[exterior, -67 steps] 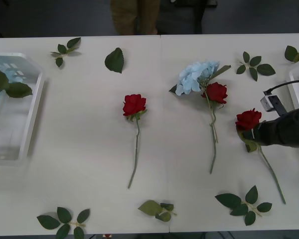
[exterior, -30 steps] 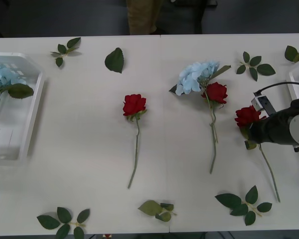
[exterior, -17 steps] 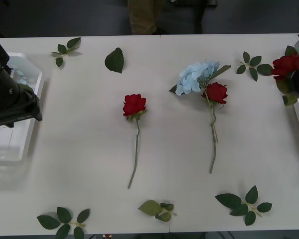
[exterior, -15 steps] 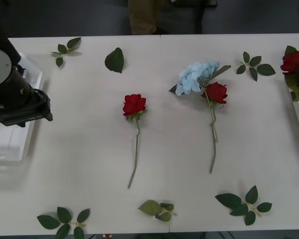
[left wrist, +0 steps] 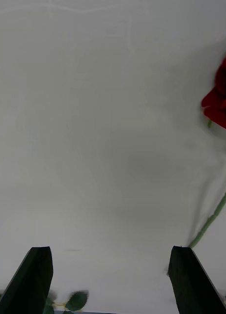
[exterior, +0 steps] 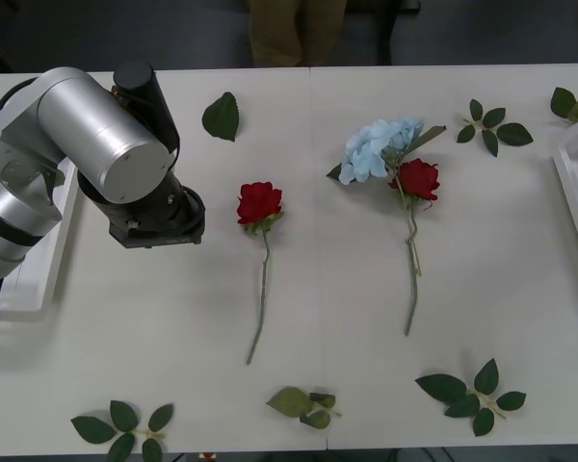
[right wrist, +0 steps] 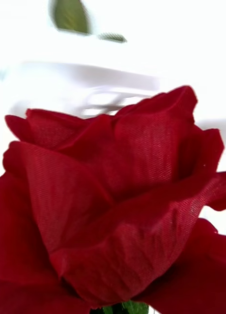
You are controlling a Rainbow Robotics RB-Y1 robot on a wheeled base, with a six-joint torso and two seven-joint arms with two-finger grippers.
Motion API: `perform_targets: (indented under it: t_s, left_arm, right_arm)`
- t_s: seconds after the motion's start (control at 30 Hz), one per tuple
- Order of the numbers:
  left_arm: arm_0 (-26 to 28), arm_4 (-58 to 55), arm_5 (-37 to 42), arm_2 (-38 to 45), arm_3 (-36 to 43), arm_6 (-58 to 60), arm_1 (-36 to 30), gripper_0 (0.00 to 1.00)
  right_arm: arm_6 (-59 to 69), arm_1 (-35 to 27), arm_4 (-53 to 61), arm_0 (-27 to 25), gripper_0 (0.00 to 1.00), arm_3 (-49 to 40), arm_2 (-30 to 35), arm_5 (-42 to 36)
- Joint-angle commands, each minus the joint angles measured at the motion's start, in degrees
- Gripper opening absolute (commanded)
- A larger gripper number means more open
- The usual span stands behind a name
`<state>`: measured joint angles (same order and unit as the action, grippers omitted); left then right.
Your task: Place the red flowers into the right box and the blue flowers into the left box. If a person shows an open palm, hand one flower to the person first, then continue sorting.
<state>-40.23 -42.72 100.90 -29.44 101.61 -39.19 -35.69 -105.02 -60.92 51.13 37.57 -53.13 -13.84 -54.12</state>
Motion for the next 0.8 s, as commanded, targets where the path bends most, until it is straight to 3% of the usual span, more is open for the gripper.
perform_targets:
  t_s: [0.03, 0.4, 0.47, 0.53, 0.6, 0.7, 0.8]
  left_arm:
    - [-2.04, 1.67, -2.2, -1.68, -0.45, 2.01, 4.76, 0.68]
    - [-2.22, 13.45, -11.25, -10.38, -11.44, 2.71, 14.77, 0.69]
    - [-2.13, 14.5, -13.1, -11.78, -13.02, 2.98, 15.57, 0.68]
    - [-2.22, 15.65, -15.47, -13.37, -14.87, 3.42, 16.44, 0.68]
    - [-2.13, 16.17, -17.14, -14.42, -16.01, 3.77, 17.06, 0.68]
    - [-2.13, 16.17, -19.87, -15.65, -17.77, 4.3, 17.5, 0.68]
    - [-2.13, 16.26, -22.77, -16.88, -18.73, 4.82, 17.59, 0.68]
  right_arm:
    - [-2.47, -2.19, -2.26, 1.63, 0.0, 2.94, 0.04, 1.56]
    - [-1.76, 1.06, -4.02, 1.9, 0.0, 8.04, -0.31, 9.3]
    - [-1.67, 1.06, -3.31, 2.07, 0.13, 7.95, -0.31, 9.12]
    - [-1.59, 1.06, -2.0, 2.07, 0.4, 7.95, -0.31, 9.12]
    - [-1.59, 1.06, -1.64, 2.07, 0.53, 7.95, -0.31, 9.12]
    - [-1.32, 1.06, -1.2, 2.25, 0.63, 7.95, -0.31, 9.12]
    - [-1.06, 1.06, -0.5, 3.21, 0.63, 7.95, -0.13, 7.36]
